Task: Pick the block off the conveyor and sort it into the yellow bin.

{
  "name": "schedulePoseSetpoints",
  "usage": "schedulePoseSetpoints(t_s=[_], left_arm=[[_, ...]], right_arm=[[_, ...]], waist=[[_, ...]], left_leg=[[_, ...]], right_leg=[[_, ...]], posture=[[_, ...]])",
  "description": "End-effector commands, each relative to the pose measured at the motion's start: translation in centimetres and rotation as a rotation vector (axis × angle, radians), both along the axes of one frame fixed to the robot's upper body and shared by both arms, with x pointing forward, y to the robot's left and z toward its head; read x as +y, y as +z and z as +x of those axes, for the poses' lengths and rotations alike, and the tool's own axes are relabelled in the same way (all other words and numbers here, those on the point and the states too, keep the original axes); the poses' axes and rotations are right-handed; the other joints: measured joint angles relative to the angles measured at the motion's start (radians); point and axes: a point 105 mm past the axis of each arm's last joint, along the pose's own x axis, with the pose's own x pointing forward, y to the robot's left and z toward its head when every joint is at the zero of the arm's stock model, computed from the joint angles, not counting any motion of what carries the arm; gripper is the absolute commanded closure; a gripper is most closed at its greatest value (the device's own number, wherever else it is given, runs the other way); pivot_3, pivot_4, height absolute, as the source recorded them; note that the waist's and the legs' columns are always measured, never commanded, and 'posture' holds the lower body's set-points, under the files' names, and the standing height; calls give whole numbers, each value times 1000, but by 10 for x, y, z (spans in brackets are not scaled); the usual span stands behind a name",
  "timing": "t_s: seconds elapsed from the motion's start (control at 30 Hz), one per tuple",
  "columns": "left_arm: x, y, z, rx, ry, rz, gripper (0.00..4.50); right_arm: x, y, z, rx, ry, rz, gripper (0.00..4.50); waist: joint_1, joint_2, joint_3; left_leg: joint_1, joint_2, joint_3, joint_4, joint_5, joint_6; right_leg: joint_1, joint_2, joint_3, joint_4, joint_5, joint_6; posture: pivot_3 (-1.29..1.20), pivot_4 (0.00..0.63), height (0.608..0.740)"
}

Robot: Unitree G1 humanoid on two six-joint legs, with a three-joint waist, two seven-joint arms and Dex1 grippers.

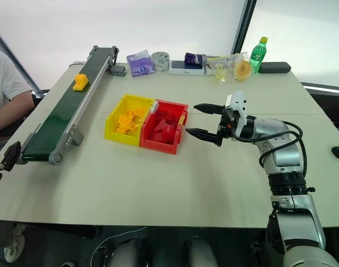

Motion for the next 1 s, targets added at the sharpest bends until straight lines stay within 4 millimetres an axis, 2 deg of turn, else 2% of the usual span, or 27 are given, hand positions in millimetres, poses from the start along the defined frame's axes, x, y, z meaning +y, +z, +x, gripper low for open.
schedulePoseSetpoints(t_s=[0.03, 0.33, 0.47, 0.57, 0.7, 0.8, 0.87, 1.0], left_arm=[[-6, 14, 4, -33, -36, 29, 44], [-13, 17, 22, -20, -82, 21, 44], [-22, 10, 46, 91, -126, 42, 44], [-24, 15, 65, 123, -139, 61, 44], [-24, 22, 87, 120, -147, 69, 44], [-21, 25, 101, 109, -142, 22, 44], [-15, 28, 110, 85, -129, -80, 44], [-9, 20, 124, 158, -139, -84, 44]], right_arm=[[0, 12, -2, -51, 6, 10, 0], [5, 16, -11, -30, 48, 52, 0], [18, 16, -21, -12, 115, 65, 0], [24, 16, -22, -15, 122, 62, 0], [24, 16, -20, -22, 114, 58, 0], [23, 17, -19, -28, 106, 57, 0], [22, 16, -19, -30, 99, 54, 0], [19, 16, -19, -32, 81, 57, 0]], waist=[[0, 0, 0], [0, 0, 0], [2, 0, 0], [2, 0, 0], [2, 0, 0], [2, 0, 0], [2, 0, 0], [2, 0, 0]], left_leg=[[0, 0, 0, 0, 0, 0], [0, 0, 0, 0, 0, 0], [0, 0, 0, 0, 0, 0], [0, 0, 0, 0, 0, 0], [0, 0, 0, 0, 0, 0], [0, 0, 0, 0, 0, 0], [0, 0, 0, 0, 0, 0], [0, 0, 1, 0, 1, -3]], right_leg=[[0, 0, 0, 0, 0, 0], [0, 0, 0, 0, 0, 0], [0, 0, 0, 0, 0, 0], [0, 0, 0, 0, 0, 0], [0, 0, 0, 0, 0, 0], [-1, 1, 0, 0, 0, 0], [-1, 1, 0, 0, 0, 0], [-1, 2, -1, 0, 0, 0]], posture=[[0, 150, 740], [0, 150, 740], [0, 150, 740], [0, 150, 740], [0, 150, 740], [0, 150, 740], [0, 150, 740], [0, 150, 740]])
